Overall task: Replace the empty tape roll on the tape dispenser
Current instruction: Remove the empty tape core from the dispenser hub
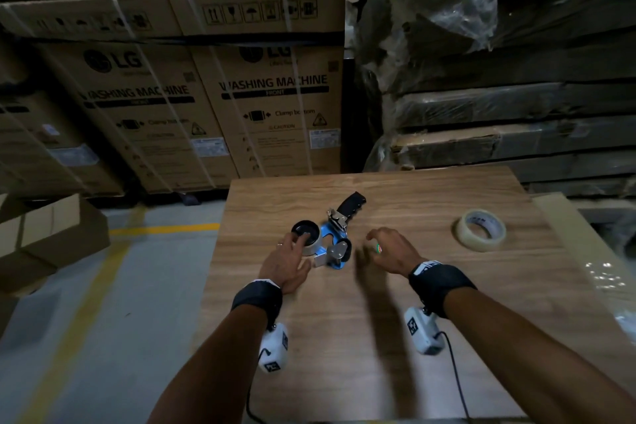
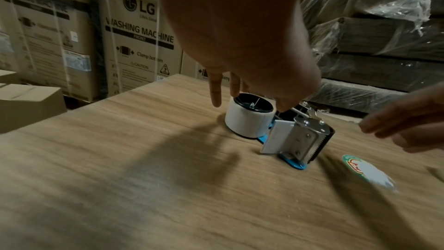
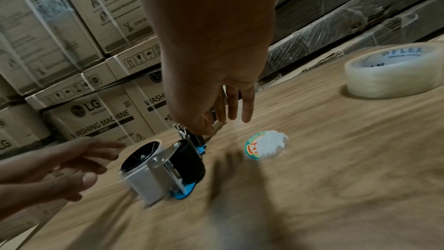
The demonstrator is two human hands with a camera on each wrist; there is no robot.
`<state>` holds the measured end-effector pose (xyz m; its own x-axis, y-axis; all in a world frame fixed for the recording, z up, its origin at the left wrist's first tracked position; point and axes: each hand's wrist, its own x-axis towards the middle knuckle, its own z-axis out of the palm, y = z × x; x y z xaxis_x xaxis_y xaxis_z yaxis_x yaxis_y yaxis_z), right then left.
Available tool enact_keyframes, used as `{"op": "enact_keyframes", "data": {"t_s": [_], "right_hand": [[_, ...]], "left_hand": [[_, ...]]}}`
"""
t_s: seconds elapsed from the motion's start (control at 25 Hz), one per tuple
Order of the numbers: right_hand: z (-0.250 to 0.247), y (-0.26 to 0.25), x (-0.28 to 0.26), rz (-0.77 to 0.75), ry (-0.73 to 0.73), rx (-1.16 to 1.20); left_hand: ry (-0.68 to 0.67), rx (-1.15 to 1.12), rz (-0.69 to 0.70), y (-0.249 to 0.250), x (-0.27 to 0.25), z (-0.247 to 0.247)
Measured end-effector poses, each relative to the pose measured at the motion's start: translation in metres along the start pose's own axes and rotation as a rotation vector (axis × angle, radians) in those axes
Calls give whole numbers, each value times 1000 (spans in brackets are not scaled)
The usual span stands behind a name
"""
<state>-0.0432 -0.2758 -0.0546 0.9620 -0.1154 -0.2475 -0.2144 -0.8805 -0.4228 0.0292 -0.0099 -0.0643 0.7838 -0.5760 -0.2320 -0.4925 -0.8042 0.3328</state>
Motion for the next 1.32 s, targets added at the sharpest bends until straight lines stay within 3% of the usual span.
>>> {"op": "enact_keyframes", "data": {"t_s": [0.2,0.48,0.72,0.92,1.04,1.32], "right_hand": [[-1,-19,38,36,6,-44],[10,-30,86,-41,58,-220],[8,-27,110,-41,-158,-449],[19,-21,103,-62,-70,-383],[16,-29,92,0,14,-329],[18,-28,50,173,-30,-385]], "left_hand": [[-18,32,50,-20,23,9],[36,49,111,-38,33,32],[40,67,52,-38,34,41],[45,33,88,-42,43,43],[15,31,146,-45,47,38],[-27,24,300,-51,53,42]]}}
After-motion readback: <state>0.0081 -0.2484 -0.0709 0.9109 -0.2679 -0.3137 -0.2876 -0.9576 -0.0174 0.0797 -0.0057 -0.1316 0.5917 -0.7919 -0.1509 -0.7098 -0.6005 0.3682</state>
